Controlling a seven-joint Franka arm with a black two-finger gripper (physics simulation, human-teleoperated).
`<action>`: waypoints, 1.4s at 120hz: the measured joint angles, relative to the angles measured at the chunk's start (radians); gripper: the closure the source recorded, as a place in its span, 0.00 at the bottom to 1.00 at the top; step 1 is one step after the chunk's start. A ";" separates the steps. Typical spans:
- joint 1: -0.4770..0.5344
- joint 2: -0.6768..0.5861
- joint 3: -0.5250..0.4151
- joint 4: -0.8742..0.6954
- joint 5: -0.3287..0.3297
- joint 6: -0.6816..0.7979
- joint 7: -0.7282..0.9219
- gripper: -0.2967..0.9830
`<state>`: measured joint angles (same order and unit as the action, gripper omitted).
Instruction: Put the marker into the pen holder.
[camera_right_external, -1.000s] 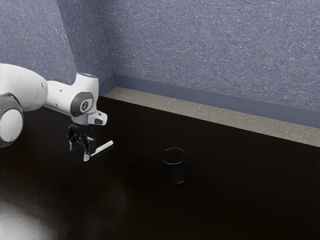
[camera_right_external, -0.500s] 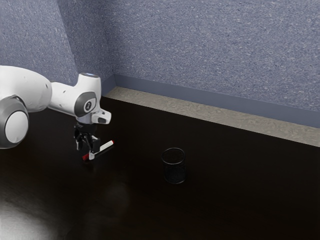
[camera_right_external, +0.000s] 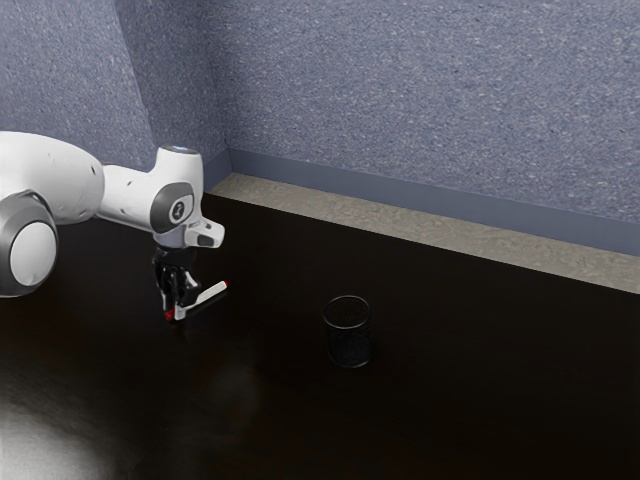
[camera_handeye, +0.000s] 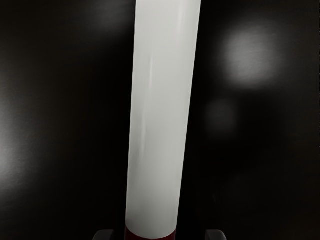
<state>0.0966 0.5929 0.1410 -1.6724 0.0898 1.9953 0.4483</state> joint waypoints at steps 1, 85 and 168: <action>0.000 0.000 0.000 0.000 0.000 0.000 0.000 0.63; 0.008 0.041 0.001 0.057 -0.030 -0.037 0.019 0.84; -0.339 -0.286 -0.016 0.147 -0.015 -0.160 0.001 0.85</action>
<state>-0.2429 0.3074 0.1249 -1.5252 0.0749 1.8348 0.4493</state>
